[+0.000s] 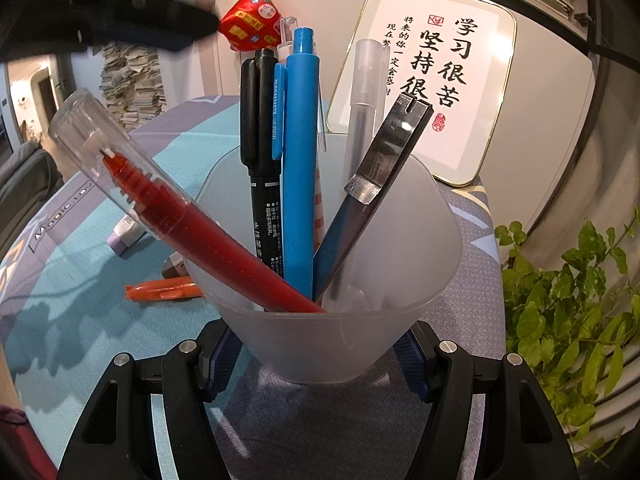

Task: Organize stationery
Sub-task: 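Open the left tool and move it back over the pens, then grasp the green pen with the left tool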

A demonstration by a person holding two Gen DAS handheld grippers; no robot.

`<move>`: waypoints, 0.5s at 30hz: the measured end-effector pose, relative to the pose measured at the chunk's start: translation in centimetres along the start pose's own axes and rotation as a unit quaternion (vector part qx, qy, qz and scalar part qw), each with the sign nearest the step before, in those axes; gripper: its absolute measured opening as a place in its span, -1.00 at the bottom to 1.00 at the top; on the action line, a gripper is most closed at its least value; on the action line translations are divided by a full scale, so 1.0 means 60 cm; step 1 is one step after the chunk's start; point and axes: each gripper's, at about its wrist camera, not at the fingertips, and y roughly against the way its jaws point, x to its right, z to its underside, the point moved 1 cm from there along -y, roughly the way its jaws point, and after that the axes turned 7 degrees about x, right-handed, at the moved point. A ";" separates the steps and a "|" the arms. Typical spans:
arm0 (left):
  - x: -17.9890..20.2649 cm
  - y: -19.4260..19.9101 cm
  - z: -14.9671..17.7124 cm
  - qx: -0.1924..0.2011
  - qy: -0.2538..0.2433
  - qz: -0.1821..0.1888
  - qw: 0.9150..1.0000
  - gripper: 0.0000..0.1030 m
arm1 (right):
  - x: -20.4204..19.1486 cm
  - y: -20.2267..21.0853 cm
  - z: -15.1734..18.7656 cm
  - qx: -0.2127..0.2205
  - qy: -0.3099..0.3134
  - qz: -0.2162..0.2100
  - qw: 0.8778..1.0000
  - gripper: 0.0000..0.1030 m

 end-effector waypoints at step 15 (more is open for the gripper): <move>-0.022 -0.158 0.074 -0.103 -0.013 0.004 0.995 -0.57 | 0.000 0.000 0.000 0.000 0.000 0.000 1.000 0.34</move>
